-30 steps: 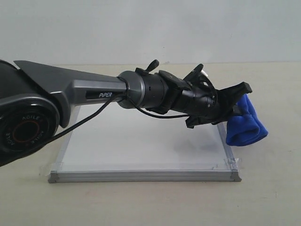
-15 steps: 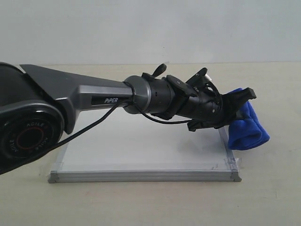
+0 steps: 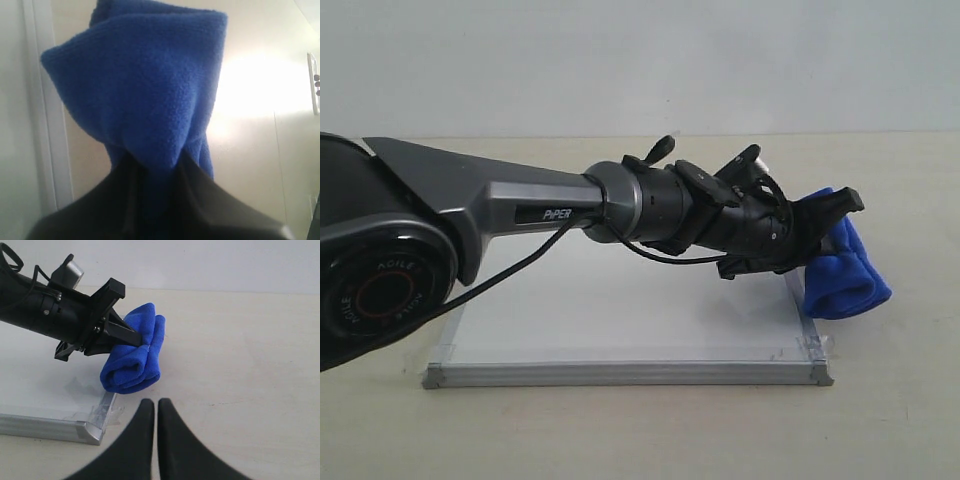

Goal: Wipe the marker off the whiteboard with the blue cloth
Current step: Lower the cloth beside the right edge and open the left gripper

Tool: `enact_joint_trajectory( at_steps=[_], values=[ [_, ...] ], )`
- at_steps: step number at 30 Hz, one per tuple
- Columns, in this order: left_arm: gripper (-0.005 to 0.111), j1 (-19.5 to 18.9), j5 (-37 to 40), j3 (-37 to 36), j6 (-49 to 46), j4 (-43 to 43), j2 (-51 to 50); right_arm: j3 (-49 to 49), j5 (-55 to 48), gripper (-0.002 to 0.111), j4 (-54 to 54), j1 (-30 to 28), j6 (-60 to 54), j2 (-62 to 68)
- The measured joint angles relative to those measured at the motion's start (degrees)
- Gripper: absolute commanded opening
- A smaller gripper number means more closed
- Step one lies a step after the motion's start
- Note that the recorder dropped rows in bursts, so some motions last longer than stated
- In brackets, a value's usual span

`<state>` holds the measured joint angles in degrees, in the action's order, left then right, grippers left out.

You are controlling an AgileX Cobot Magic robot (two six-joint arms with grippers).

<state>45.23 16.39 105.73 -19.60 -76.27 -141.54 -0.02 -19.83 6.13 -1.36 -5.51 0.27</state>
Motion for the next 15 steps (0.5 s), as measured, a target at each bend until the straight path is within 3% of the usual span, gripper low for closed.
enact_joint_trajectory(
  at_steps=[7,15],
  values=[
    [0.009,0.0,0.27,0.0,0.0,0.11,0.0,0.0,0.0,0.0,0.0,0.0,0.0,0.0],
    [0.066,0.0,1.86,0.0,0.51,0.11,0.0,0.0,0.0,0.0,0.0,0.0,0.0,0.0]
  ],
)
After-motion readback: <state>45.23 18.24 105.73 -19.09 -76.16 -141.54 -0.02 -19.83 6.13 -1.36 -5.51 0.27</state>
